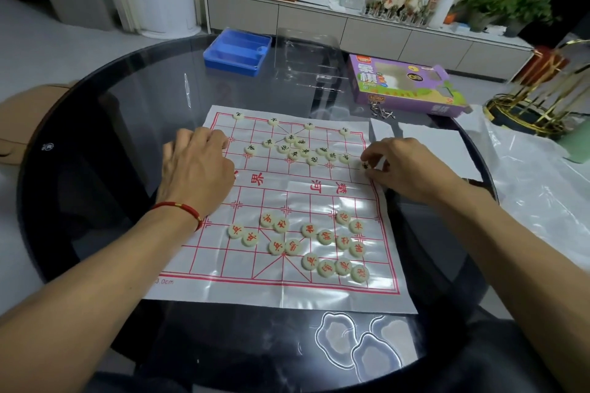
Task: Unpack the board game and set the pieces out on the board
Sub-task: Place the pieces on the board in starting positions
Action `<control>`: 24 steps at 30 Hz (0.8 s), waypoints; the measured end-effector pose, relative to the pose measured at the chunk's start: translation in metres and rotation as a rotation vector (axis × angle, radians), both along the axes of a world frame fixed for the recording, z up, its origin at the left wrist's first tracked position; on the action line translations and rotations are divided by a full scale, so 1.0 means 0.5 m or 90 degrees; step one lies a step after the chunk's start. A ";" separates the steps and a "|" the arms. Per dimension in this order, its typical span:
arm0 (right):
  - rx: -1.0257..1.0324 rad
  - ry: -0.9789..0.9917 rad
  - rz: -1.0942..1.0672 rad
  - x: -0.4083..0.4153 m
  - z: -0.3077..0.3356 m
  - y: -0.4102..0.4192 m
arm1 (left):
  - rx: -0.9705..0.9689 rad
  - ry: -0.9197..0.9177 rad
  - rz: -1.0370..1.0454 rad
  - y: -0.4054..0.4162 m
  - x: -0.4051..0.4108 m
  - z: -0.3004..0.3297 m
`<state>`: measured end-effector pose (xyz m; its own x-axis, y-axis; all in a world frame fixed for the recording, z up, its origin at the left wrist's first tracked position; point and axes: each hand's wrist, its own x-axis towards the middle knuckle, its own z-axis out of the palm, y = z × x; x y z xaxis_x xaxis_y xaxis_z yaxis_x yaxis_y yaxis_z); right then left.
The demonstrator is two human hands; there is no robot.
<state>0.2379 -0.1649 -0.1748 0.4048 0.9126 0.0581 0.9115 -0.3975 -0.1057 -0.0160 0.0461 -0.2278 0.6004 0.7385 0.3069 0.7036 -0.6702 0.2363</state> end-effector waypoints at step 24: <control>-0.004 0.055 -0.027 0.010 0.006 -0.017 | -0.010 -0.005 -0.001 0.001 -0.002 0.001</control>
<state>0.2428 -0.1735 -0.1719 0.4466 0.8946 0.0158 0.8811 -0.4367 -0.1813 -0.0171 0.0468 -0.2272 0.5991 0.7424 0.2999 0.7006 -0.6673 0.2526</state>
